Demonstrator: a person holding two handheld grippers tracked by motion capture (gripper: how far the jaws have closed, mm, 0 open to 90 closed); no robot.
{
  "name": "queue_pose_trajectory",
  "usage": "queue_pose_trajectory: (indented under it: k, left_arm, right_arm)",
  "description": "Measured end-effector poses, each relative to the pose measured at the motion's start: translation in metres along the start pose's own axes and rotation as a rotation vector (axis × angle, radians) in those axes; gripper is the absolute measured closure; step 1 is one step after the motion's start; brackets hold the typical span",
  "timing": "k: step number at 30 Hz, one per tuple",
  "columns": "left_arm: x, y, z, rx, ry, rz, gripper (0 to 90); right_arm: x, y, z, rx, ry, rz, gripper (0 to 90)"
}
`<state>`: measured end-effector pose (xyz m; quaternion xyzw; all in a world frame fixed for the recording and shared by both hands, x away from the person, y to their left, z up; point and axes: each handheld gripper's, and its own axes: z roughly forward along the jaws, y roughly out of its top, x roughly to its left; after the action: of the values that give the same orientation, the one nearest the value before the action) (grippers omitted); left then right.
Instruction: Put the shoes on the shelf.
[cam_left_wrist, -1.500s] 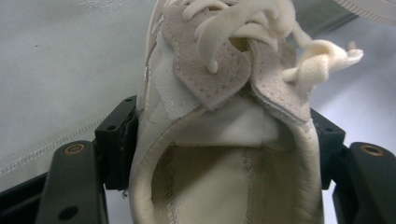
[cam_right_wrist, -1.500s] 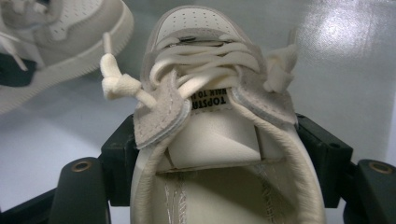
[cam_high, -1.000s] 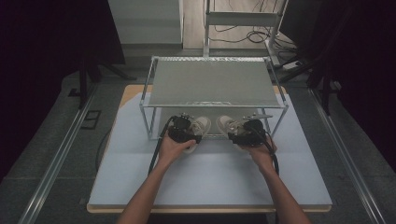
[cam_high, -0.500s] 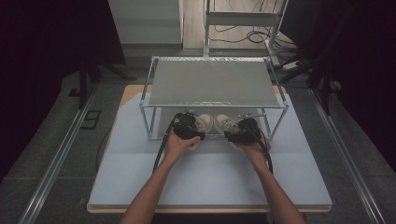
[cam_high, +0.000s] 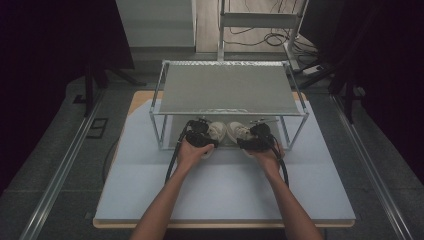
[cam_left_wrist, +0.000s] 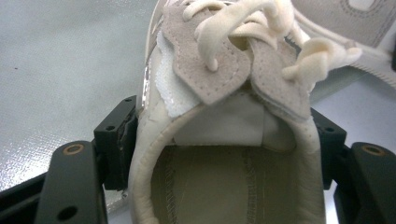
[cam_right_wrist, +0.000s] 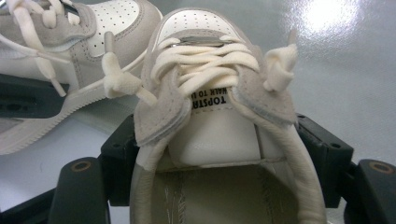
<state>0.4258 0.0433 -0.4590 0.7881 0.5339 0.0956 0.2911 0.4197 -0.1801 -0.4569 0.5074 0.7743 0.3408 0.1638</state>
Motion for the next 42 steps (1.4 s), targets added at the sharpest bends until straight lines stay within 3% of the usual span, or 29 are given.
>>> queue_pose_trajectory:
  k: [2, 3, 8, 12, 14, 15, 16, 17, 18, 19, 20, 21, 22, 24, 27, 28, 36, 38, 42]
  left_arm:
    - [0.0, 0.0, 0.0, 0.005, 0.006, 0.009, 28.7]
    - [0.002, 0.001, 0.001, 0.006, 0.025, 0.037, 28.6]
    - [-0.003, 0.0, 0.002, 0.006, 0.007, 0.005, 27.5]
    - [0.003, 0.001, 0.002, 0.0, 0.008, 0.032, 26.5]
    - [-0.001, -0.001, -0.002, -0.018, -0.022, -0.025, 25.8]
    - [-0.001, -0.001, -0.002, -0.018, -0.022, -0.025, 25.3]
    - [-0.006, -0.003, -0.004, -0.03, -0.021, -0.102, 25.3]
    - [-0.002, -0.003, -0.006, -0.037, -0.022, -0.051, 24.7]
    - [-0.002, -0.003, -0.008, -0.046, -0.021, -0.044, 23.6]
    - [-0.003, -0.005, -0.015, -0.066, -0.028, -0.076, 23.3]
    - [0.0, -0.006, -0.02, -0.072, -0.029, -0.029, 23.2]
    - [0.0, -0.006, -0.02, -0.072, -0.029, -0.029, 23.2]
    - [0.003, -0.007, -0.025, -0.075, -0.036, 0.009, 23.2]
    - [0.005, -0.011, -0.034, -0.102, -0.045, 0.019, 22.9]
    - [0.012, -0.019, -0.048, -0.141, -0.06, 0.1, 23.0]
    - [0.01, -0.027, -0.058, -0.163, -0.074, 0.062, 24.0]
    - [0.018, -0.052, -0.087, -0.238, -0.105, 0.082, 32.2]
    - [0.022, -0.058, -0.092, -0.246, -0.102, 0.084, 38.3]
    - [0.032, -0.066, -0.097, -0.253, -0.079, 0.082, 46.6]
  right_arm:
    - [-0.001, 0.0, 0.001, 0.004, 0.002, 0.002, 27.9]
    - [-0.001, 0.0, 0.002, 0.007, 0.002, 0.004, 27.8]
    - [-0.004, -0.003, 0.007, 0.022, -0.016, 0.007, 27.4]
    - [-0.005, -0.005, 0.011, 0.016, -0.021, 0.018, 27.0]
    - [-0.005, -0.005, 0.011, 0.017, -0.019, 0.018, 26.7]
    - [-0.006, -0.005, 0.011, 0.016, -0.018, 0.021, 26.5]
    - [-0.006, -0.005, 0.011, 0.016, -0.018, 0.021, 26.5]
    - [-0.006, -0.005, 0.011, 0.016, -0.018, 0.022, 26.2]
    - [-0.006, -0.006, 0.009, 0.007, -0.015, 0.025, 24.8]
    - [-0.006, -0.007, 0.007, -0.006, -0.015, 0.031, 23.9]
    - [-0.006, -0.007, 0.004, -0.015, -0.012, 0.025, 23.3]
    - [-0.006, -0.007, 0.004, -0.015, -0.012, 0.025, 23.3]
    - [-0.007, -0.008, 0.001, -0.028, -0.017, 0.016, 22.8]
    - [-0.009, -0.01, -0.01, -0.059, -0.007, 0.013, 22.1]
    - [-0.009, -0.012, -0.021, -0.077, -0.002, 0.017, 22.1]
    - [-0.01, -0.013, -0.032, -0.103, 0.001, 0.014, 22.2]
    - [-0.015, -0.022, -0.07, -0.173, 0.018, -0.004, 27.4]
    - [-0.021, -0.029, -0.081, -0.192, 0.025, -0.005, 35.6]
    - [-0.028, -0.036, -0.086, -0.196, 0.022, 0.0, 42.0]
